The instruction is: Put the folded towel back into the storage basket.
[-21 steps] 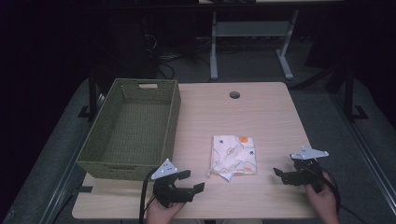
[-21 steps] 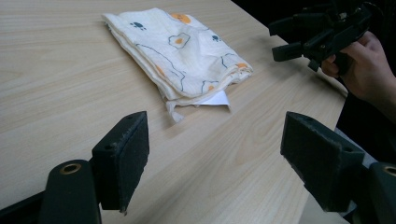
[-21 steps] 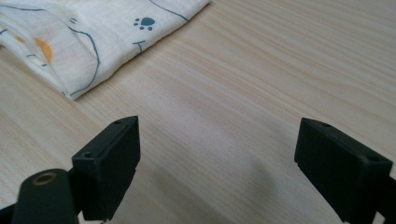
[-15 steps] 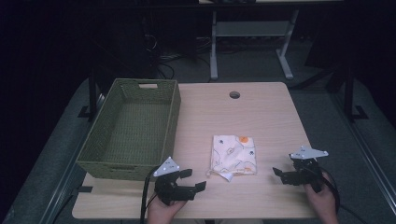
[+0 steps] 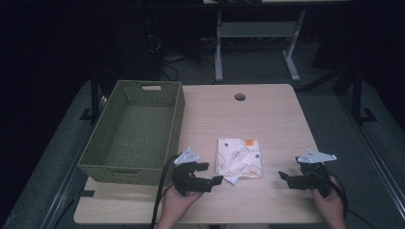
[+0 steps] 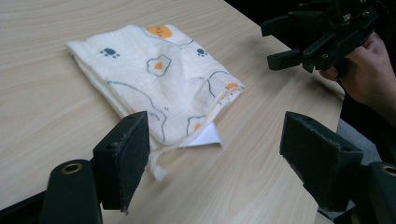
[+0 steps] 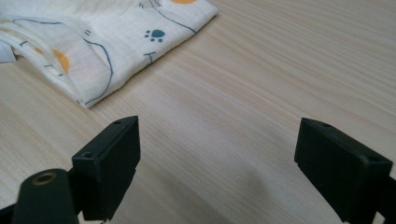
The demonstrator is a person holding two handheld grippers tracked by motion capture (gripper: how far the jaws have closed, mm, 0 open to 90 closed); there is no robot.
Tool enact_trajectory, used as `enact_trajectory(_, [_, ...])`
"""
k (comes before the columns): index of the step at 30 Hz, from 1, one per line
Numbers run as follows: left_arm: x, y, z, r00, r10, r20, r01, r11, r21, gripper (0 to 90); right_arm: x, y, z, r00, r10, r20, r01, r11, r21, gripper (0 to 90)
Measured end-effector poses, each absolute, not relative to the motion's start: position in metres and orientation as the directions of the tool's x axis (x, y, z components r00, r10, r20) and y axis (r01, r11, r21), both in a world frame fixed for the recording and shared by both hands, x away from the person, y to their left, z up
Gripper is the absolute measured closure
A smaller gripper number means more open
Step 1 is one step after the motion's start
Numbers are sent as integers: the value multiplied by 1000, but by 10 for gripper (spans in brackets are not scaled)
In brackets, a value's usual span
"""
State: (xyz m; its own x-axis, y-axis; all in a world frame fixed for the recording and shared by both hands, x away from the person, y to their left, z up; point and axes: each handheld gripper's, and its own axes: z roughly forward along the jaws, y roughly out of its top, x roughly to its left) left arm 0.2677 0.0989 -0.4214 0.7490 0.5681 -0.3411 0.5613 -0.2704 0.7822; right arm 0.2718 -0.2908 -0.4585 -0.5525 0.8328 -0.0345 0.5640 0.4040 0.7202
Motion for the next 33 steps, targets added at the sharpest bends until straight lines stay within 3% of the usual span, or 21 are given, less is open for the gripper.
enact_trajectory(33, [333,22,-403,788,545,-287,546,-402,735,264,274,-297,-456,-559,829,1,558,376,740,139])
